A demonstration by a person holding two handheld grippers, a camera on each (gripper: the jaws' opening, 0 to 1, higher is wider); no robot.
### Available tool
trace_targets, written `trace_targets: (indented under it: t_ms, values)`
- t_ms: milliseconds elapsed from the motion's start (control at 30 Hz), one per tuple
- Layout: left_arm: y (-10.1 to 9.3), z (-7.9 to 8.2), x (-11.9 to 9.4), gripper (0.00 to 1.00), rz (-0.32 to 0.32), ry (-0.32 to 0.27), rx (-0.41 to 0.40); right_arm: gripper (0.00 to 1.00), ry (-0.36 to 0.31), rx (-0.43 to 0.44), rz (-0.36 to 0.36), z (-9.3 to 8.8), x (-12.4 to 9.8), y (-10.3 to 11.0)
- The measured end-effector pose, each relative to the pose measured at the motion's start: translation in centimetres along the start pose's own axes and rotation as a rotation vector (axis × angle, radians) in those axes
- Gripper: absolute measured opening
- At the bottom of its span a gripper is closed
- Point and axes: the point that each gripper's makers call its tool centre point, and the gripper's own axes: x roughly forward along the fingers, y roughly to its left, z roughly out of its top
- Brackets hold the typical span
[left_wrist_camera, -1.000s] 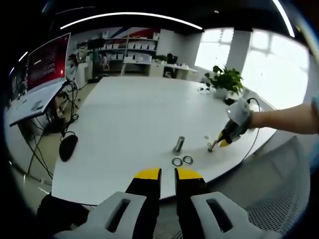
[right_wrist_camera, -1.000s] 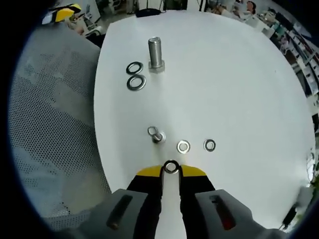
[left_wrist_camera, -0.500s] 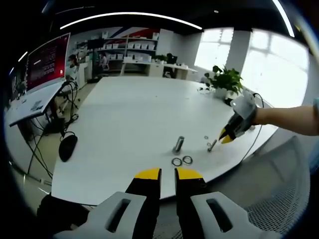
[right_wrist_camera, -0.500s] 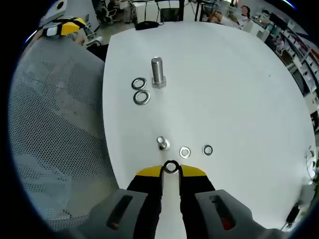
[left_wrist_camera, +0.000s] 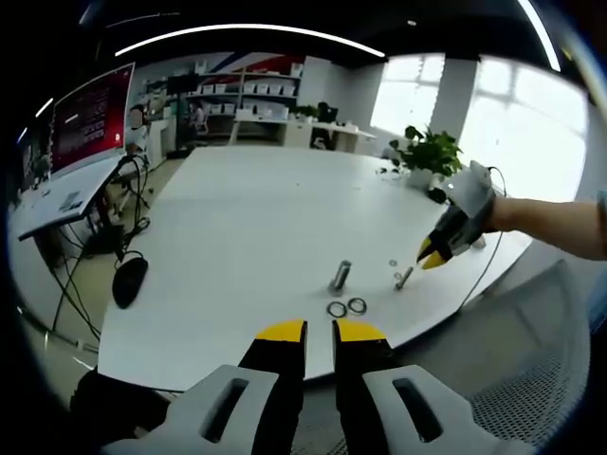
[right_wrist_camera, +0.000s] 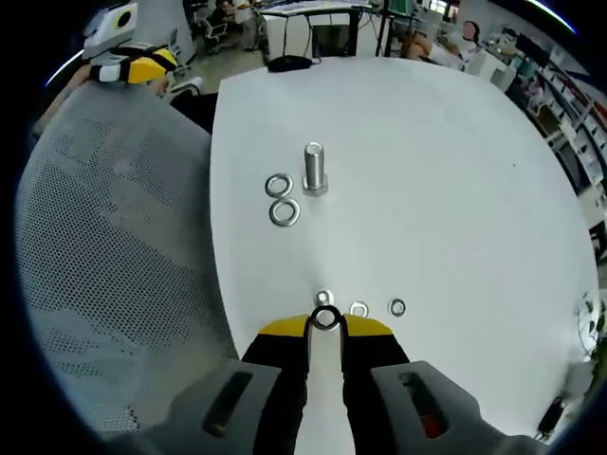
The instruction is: Place the washer onto the threaded stud by aligning its center hole with the stud, sliding it down to the base, and recovering from edge contact or off-axis alignment until the washer reaches the visible bottom stop.
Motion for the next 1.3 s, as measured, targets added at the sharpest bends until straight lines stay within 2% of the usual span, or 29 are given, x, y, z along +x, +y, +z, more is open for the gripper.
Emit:
trace_targets:
  t_ms: [367,733,833,1300]
  values:
    - [0.0,0.0,0.0,0.08,0.001,0.0,-0.002,0.13,0.033,-0.051,0.016,0.8,1.2,0.2]
    - [0.1,0.0,0.0,0.08,0.007,-0.004,-0.003,0.13,0.059,-0.078,0.033,0.6,2.1,0.3]
    - [0.1,0.1,0.0,0.08,0.008,-0.007,-0.004,0.13,0.09,-0.11,0.031,0.3,2.7,0.4]
    - [0.2,-0.1,0.0,0.08,0.014,0.002,-0.01,0.13,0.152,-0.158,0.052,-0.4,5.3,0.5]
